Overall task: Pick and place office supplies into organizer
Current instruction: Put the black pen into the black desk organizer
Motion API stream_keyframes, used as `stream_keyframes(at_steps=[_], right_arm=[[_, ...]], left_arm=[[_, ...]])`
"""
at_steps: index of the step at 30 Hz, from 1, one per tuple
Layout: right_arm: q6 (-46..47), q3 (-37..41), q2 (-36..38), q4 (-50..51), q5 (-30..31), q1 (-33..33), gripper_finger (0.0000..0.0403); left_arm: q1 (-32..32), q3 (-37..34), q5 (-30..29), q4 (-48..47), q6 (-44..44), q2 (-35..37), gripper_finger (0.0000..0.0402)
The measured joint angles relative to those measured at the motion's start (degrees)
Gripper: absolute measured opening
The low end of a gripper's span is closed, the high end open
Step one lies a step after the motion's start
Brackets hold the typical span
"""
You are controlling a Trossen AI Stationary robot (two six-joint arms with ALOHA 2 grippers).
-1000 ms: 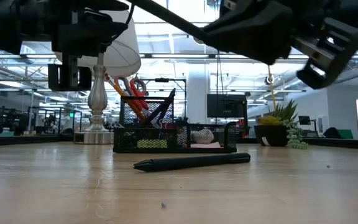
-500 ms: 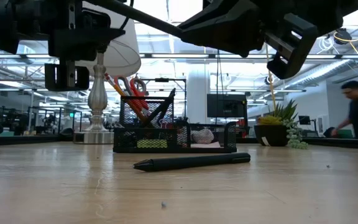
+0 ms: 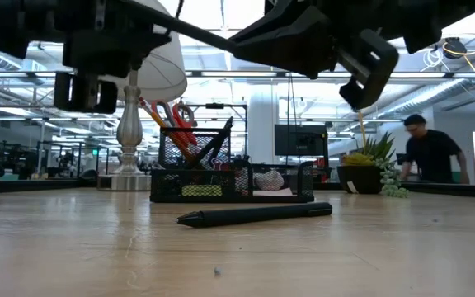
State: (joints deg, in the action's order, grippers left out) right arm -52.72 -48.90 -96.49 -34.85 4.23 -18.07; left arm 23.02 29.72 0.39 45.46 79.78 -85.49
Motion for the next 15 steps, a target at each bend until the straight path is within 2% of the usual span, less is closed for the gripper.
stream_keyframes(at_steps=[3, 6, 11, 15], right_arm=[[-0.1, 0.0, 0.0, 0.0, 0.0, 0.5, 0.0033], [0.0, 0.0, 0.0, 0.0, 0.0, 0.5, 0.0032], [0.1, 0.0, 0.0, -0.1, 0.0, 0.5, 0.0035], [0.1, 0.0, 0.0, -0.4, 0.0, 0.5, 0.0034]], left_arm=[[0.0, 3.3, 1.2, -8.2, -0.2, 0.0, 0.018], [0.0, 5.8, 1.6, -12.6, -1.1, 0.0, 0.0182], [0.0, 6.6, 1.4, -12.4, -2.7, 0.0, 0.0184], [0.3, 6.6, 1.8, -14.0, -1.3, -1.0, 0.0167]])
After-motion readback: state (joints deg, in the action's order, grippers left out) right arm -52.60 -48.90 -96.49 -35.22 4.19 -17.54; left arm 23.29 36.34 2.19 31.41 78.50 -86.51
